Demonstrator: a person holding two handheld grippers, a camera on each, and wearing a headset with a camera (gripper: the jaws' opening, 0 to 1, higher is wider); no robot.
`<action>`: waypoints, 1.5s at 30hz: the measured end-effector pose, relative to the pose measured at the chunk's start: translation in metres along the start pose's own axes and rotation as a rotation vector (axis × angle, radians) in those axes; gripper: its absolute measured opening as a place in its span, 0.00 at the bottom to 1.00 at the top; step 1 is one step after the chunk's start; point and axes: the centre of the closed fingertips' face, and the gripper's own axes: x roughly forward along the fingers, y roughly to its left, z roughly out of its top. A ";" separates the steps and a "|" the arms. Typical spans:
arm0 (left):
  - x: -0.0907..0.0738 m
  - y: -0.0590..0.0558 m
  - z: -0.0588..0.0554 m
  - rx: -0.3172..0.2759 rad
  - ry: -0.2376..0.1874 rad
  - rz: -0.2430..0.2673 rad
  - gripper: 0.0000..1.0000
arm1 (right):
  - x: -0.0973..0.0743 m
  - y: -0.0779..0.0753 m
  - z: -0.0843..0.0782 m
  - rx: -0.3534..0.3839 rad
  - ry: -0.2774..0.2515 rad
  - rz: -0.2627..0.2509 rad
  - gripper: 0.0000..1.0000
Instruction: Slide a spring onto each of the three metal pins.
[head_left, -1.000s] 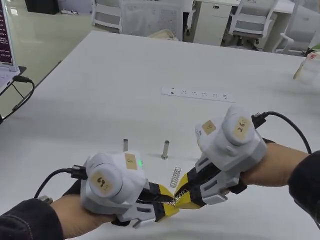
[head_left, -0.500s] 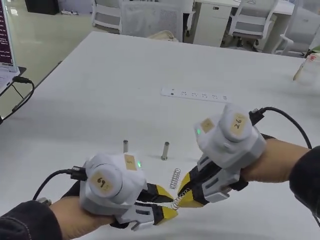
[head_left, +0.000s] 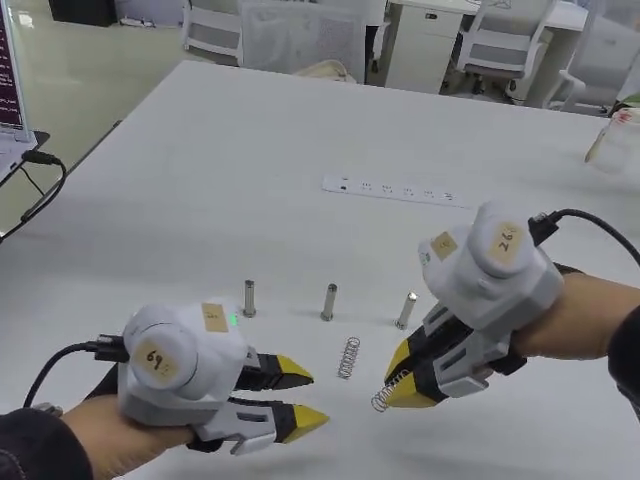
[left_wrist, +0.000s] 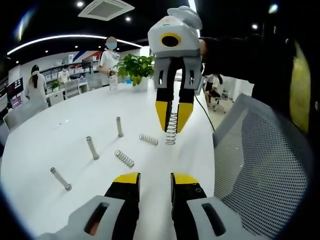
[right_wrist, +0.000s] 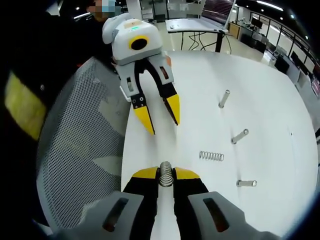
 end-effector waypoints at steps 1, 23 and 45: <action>0.000 0.000 -0.001 -0.001 0.000 0.004 0.18 | 0.000 -0.001 -0.002 0.002 0.001 -0.004 0.08; -0.018 0.027 -0.025 -0.089 -0.028 0.107 0.37 | -0.024 -0.033 -0.037 0.086 0.028 -0.077 0.08; -0.035 0.027 -0.040 -0.166 -0.052 0.158 0.42 | -0.065 -0.085 -0.027 0.049 0.092 -0.164 0.08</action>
